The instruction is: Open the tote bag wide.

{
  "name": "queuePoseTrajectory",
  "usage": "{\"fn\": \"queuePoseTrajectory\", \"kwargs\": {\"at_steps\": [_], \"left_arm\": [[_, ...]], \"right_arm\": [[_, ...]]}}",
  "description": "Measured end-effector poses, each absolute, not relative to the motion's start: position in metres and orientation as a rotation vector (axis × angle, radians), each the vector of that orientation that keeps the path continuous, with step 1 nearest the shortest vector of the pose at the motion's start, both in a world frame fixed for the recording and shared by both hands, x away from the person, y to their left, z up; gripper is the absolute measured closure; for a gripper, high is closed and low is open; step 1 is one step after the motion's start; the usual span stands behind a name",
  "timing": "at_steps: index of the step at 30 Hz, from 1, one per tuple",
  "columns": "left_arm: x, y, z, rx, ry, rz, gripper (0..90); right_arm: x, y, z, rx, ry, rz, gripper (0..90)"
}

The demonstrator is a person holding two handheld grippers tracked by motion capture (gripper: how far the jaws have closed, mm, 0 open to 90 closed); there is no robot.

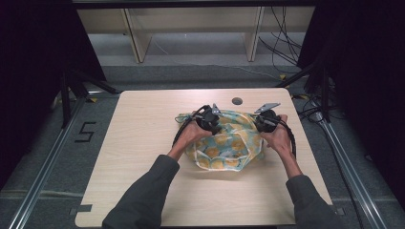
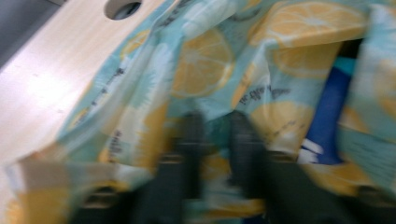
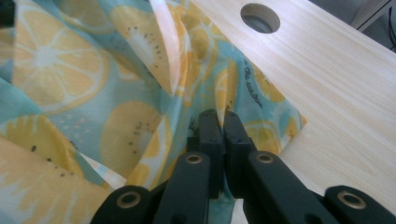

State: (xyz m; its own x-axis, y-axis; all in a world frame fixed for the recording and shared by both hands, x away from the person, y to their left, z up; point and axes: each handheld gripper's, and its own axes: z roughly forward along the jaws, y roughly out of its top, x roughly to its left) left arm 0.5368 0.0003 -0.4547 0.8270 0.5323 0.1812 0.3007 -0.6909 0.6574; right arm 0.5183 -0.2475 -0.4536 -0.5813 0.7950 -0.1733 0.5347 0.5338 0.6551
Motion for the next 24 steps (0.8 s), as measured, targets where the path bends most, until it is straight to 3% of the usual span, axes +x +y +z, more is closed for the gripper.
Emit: {"fn": "queuePoseTrajectory", "kwargs": {"at_steps": [1,3,8,11,13,19,24], "left_arm": [[0.539,0.0,-0.453,2.349,0.641,0.487,89.2],[0.546,0.001,-0.446,2.296,0.691,0.478,89.5],[0.568,0.01,-0.421,2.183,0.785,0.494,89.6],[0.582,0.01,-0.417,2.14,0.844,0.457,89.6],[0.588,0.009,-0.42,2.138,0.875,0.444,89.6],[0.599,0.007,-0.435,2.129,0.936,0.395,89.6],[0.601,0.01,-0.437,2.153,0.943,0.386,89.6]], "right_arm": [[0.518,-0.248,-0.453,1.091,2.323,0.775,86.2],[0.516,-0.248,-0.449,1.111,2.315,0.792,78.1],[0.502,-0.257,-0.427,1.155,2.295,0.979,67.2],[0.492,-0.262,-0.408,1.122,2.277,1.097,64.8],[0.483,-0.262,-0.395,1.107,2.238,1.203,66.3],[0.457,-0.231,-0.372,0.957,2.279,1.275,82.2],[0.451,-0.201,-0.368,0.879,2.343,1.22,79.2]]}}
